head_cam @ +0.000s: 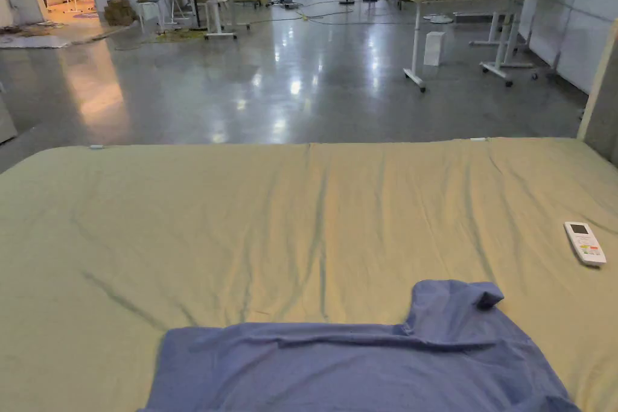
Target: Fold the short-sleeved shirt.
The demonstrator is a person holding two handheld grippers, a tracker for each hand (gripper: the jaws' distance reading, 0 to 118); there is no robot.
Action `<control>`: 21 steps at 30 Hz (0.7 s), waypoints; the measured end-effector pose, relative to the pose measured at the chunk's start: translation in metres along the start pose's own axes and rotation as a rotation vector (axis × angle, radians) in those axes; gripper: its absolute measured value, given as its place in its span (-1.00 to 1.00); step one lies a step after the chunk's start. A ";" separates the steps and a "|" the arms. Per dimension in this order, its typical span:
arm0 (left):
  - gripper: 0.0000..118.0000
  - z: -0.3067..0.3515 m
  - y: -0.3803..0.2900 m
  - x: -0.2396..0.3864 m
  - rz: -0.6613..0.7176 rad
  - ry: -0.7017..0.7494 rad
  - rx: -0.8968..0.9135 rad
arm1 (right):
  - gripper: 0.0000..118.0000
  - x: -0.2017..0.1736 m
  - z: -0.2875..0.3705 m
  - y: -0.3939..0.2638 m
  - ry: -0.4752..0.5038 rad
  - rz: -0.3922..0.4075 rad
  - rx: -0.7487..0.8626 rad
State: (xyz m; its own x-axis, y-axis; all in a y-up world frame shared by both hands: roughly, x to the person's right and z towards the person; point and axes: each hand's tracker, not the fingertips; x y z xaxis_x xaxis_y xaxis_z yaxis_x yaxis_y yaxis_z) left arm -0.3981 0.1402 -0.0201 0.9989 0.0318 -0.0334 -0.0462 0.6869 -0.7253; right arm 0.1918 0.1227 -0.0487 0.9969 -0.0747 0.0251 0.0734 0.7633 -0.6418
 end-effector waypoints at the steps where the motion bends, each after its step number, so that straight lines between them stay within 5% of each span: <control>1: -0.03 0.010 0.001 0.003 0.006 0.012 0.037 | 0.30 -0.003 0.007 0.000 0.001 -0.008 0.018; 15: -0.02 0.151 0.047 0.092 -0.082 -0.016 0.524 | 0.27 -0.095 0.115 0.061 0.174 0.142 0.374; 18: -0.21 0.166 0.046 0.101 -0.117 -0.001 0.565 | -0.10 -0.106 0.129 0.066 0.183 0.181 0.396; 20: -0.78 0.174 0.045 0.107 -0.154 0.008 0.562 | -0.42 -0.114 0.136 0.068 0.175 0.201 0.412; 21: -0.83 0.176 0.044 0.109 -0.168 0.012 0.560 | -0.61 -0.116 0.139 0.067 0.181 0.211 0.421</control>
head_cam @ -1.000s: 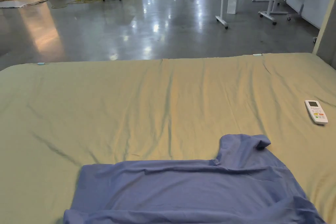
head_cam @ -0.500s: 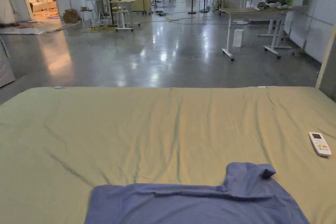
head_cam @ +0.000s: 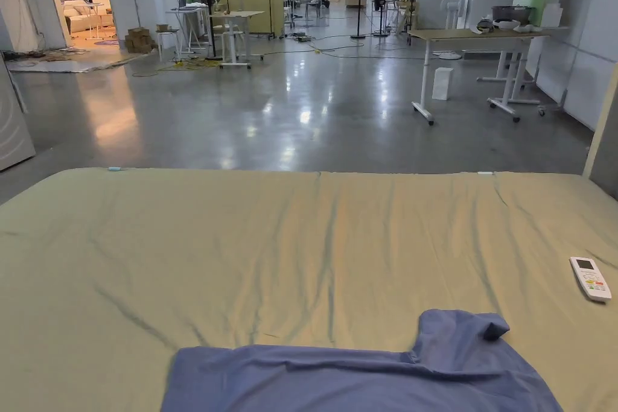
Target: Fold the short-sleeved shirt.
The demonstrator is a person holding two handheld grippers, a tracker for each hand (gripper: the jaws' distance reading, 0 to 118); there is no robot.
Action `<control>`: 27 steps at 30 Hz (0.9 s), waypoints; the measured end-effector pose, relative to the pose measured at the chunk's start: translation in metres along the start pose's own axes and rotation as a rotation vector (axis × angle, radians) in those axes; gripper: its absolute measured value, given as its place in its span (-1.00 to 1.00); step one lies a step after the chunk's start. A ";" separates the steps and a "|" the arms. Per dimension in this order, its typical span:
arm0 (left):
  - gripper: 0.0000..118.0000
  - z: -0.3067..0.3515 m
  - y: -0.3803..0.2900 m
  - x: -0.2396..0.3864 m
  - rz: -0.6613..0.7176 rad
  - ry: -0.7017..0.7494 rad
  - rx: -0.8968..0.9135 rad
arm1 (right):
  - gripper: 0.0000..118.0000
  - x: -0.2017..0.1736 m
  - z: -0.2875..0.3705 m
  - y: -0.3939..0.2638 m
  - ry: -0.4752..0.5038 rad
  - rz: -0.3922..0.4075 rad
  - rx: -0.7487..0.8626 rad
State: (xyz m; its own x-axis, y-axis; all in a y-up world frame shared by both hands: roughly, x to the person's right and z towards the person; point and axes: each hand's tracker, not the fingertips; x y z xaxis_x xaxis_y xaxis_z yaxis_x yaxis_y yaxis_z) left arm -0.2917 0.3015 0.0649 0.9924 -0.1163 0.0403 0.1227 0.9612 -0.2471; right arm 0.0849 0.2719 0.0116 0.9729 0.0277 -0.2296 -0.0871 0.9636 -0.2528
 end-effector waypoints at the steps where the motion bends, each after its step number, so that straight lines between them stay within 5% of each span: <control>1: -0.87 0.001 0.000 0.001 -0.007 -0.005 -0.004 | -0.89 -0.002 0.001 0.000 0.004 0.006 0.005; 4: -1.00 0.005 0.000 0.004 -0.038 -0.065 -0.034 | -1.00 -0.007 0.003 -0.002 0.012 0.020 0.010; 27: -1.00 -0.054 -0.004 -0.026 0.068 -0.043 -0.097 | -1.00 -0.007 -0.010 -0.016 0.064 -0.036 -0.084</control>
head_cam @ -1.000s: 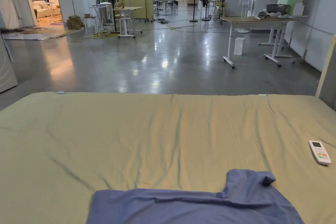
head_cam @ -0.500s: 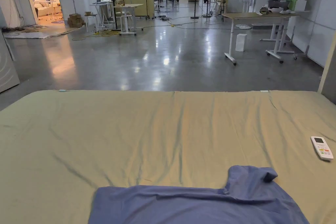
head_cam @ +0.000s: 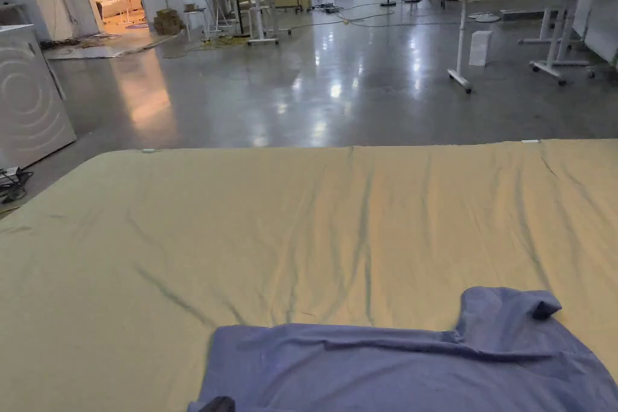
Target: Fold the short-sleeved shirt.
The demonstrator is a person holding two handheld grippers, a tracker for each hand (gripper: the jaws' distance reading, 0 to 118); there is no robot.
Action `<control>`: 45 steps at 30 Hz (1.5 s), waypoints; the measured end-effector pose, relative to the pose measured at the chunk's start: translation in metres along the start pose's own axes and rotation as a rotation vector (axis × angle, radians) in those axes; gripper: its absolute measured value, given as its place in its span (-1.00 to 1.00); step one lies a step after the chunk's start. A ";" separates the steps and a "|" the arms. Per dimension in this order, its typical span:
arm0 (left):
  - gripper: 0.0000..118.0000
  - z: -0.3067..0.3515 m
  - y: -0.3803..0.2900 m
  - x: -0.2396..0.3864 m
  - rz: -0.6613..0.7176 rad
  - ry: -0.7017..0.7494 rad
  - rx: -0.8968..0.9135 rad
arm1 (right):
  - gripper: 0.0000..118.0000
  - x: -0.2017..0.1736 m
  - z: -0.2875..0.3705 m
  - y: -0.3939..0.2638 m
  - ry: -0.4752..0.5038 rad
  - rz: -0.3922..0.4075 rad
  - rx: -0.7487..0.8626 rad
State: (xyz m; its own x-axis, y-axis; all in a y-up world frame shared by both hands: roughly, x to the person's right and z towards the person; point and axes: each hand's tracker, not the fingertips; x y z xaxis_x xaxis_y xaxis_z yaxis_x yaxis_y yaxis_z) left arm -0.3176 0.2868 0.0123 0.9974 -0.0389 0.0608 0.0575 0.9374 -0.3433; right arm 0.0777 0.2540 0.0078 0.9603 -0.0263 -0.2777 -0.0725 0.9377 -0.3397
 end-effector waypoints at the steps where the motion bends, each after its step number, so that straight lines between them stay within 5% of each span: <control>1: -1.00 -0.008 0.002 -0.007 0.025 0.000 -0.011 | -1.00 0.001 -0.001 -0.001 0.000 -0.005 -0.010; 7: -1.00 -0.099 0.000 -0.060 0.167 -0.001 -0.130 | -1.00 0.015 -0.015 -0.017 -0.014 -0.057 -0.080; 9: -0.94 -0.154 -0.007 -0.080 0.310 -0.019 -0.235 | -1.00 0.020 -0.022 -0.021 -0.016 -0.081 -0.102; 13: 0.52 -0.251 -0.027 -0.107 0.319 0.016 -0.369 | -1.00 0.030 -0.038 -0.031 -0.014 -0.131 -0.140; 14: 0.60 -0.276 -0.030 -0.107 0.288 0.019 -0.449 | -1.00 0.030 -0.040 -0.031 -0.018 -0.132 -0.142; 23: 0.49 -0.377 -0.048 -0.131 0.260 0.163 -0.619 | -1.00 0.040 -0.052 -0.042 -0.041 -0.166 -0.203; 24: 0.22 -0.381 -0.052 -0.130 0.288 0.171 -0.677 | -1.00 0.041 -0.052 -0.043 -0.045 -0.167 -0.209; 25: -0.53 -0.383 -0.055 -0.127 0.294 0.184 -0.698 | -1.00 0.042 -0.052 -0.044 -0.046 -0.167 -0.214; 26: -0.76 -0.387 -0.059 -0.120 0.272 0.191 -0.668 | -1.00 0.044 -0.052 -0.044 -0.048 -0.169 -0.217; 30: -0.78 -0.382 -0.064 -0.092 0.096 0.179 -0.662 | -1.00 0.057 -0.056 -0.051 -0.046 -0.175 -0.226; 35: -0.79 -0.396 -0.059 -0.102 0.136 0.148 -0.728 | -0.99 0.094 -0.099 -0.028 -0.045 -0.144 -0.200; 36: -0.79 -0.398 -0.058 -0.103 0.133 0.141 -0.738 | -0.92 0.106 -0.115 -0.019 -0.051 -0.146 -0.198; 39: -0.80 -0.398 -0.052 -0.098 0.115 0.133 -0.769 | 0.31 0.141 -0.176 0.008 -0.049 -0.176 -0.255; 42: -0.80 -0.403 -0.050 -0.089 0.055 0.148 -0.797 | 0.39 0.165 -0.245 0.026 -0.064 -0.094 -0.332; 45: -0.81 -0.400 -0.053 -0.075 -0.046 0.168 -0.786 | 0.39 0.188 -0.312 0.031 -0.060 -0.106 -0.443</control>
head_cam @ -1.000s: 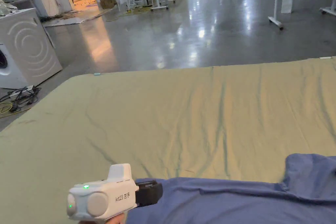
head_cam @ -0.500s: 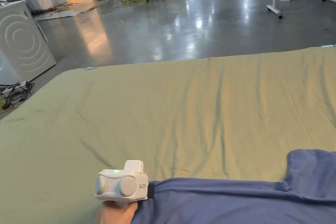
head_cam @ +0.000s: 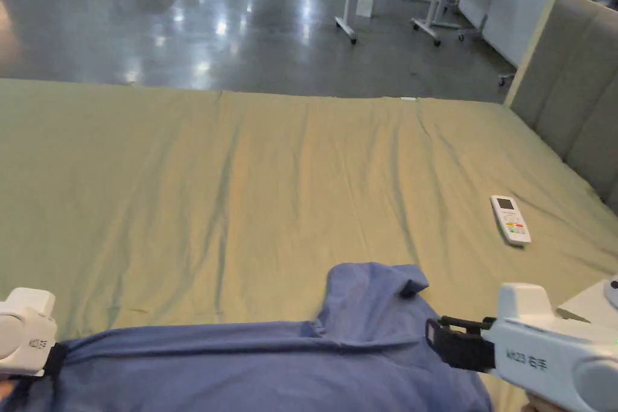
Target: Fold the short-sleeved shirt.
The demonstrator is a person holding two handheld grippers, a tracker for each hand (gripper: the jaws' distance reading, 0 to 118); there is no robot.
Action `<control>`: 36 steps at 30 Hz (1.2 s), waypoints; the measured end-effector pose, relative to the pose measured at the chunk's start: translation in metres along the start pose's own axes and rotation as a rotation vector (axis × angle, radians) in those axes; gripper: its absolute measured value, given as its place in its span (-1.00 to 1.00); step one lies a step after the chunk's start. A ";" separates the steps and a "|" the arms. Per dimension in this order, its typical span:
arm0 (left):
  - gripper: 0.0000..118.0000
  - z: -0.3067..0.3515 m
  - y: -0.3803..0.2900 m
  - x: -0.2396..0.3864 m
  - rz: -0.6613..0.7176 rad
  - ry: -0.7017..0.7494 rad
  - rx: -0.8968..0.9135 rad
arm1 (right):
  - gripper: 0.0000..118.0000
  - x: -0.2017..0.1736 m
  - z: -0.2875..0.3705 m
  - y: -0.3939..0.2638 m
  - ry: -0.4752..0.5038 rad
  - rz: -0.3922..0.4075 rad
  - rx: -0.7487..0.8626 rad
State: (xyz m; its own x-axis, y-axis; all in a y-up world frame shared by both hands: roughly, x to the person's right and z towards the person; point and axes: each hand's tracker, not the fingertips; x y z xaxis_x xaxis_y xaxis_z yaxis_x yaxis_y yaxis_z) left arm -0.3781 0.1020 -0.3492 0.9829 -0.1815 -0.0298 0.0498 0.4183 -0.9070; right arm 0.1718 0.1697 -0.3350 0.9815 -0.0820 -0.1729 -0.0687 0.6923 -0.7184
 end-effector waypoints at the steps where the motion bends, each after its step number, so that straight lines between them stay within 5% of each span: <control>1: -0.81 -0.003 0.000 0.001 -0.035 0.012 0.003 | 0.39 0.004 -0.016 0.005 -0.021 -0.003 -0.028; 7: -0.81 0.002 -0.004 0.002 -0.042 0.011 0.016 | 0.31 0.038 -0.084 0.013 -0.112 -0.051 -0.215; 9: -0.81 -0.004 -0.005 -0.005 -0.040 -0.003 0.030 | -0.01 0.038 -0.098 0.008 -0.086 -0.034 -0.263; 11: -0.81 -0.003 -0.008 -0.008 -0.039 -0.012 0.047 | -0.13 0.022 -0.085 0.006 -0.132 0.034 -0.211; 12: -0.81 -0.003 -0.009 -0.009 -0.029 -0.016 0.055 | -0.34 0.019 -0.080 0.006 -0.129 0.025 -0.213; 13: -0.81 0.007 -0.014 -0.003 -0.019 -0.023 0.063 | -0.78 0.017 -0.076 0.007 -0.119 0.026 -0.206; 14: -0.81 0.011 -0.015 -0.005 -0.006 -0.037 0.070 | -0.94 0.019 -0.077 0.005 -0.085 0.014 -0.198; 21: -0.85 0.056 -0.036 -0.065 0.238 -0.268 0.268 | -0.94 0.022 -0.013 0.003 -0.027 0.017 -0.031; 26: -0.85 0.138 -0.103 -0.099 0.112 -0.292 0.354 | -0.94 0.022 0.075 -0.030 -0.002 0.035 0.030; 29: -0.85 0.166 -0.152 -0.110 0.176 -0.349 0.334 | -0.94 0.024 0.122 -0.069 0.022 -0.036 0.056; 36: -0.85 0.151 -0.242 -0.099 0.131 -0.365 0.222 | -0.94 0.019 0.144 -0.173 -0.017 -0.078 -0.033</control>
State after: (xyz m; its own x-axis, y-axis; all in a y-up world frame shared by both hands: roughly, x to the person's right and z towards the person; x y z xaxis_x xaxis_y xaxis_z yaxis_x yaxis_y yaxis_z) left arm -0.4604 0.1525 -0.0633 0.9797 0.1946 0.0482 -0.0812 0.6053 -0.7919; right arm 0.2285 0.1518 -0.1175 0.9870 -0.1221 -0.1044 0.0023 0.6604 -0.7509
